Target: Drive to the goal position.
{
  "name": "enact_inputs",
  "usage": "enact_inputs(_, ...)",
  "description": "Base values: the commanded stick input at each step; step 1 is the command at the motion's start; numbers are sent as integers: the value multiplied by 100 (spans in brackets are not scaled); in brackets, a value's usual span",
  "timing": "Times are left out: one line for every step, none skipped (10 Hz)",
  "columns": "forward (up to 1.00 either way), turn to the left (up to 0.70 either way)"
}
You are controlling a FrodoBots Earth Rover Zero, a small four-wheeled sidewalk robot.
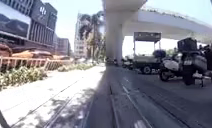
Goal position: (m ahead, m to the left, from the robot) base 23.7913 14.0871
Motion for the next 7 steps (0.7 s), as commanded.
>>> enact_inputs(1,0)
enact_inputs(64,-4)
enact_inputs(70,-4)
enact_inputs(70,-5)
enact_inputs(70,-6)
enact_inputs(70,-7)
enact_inputs(70,-8)
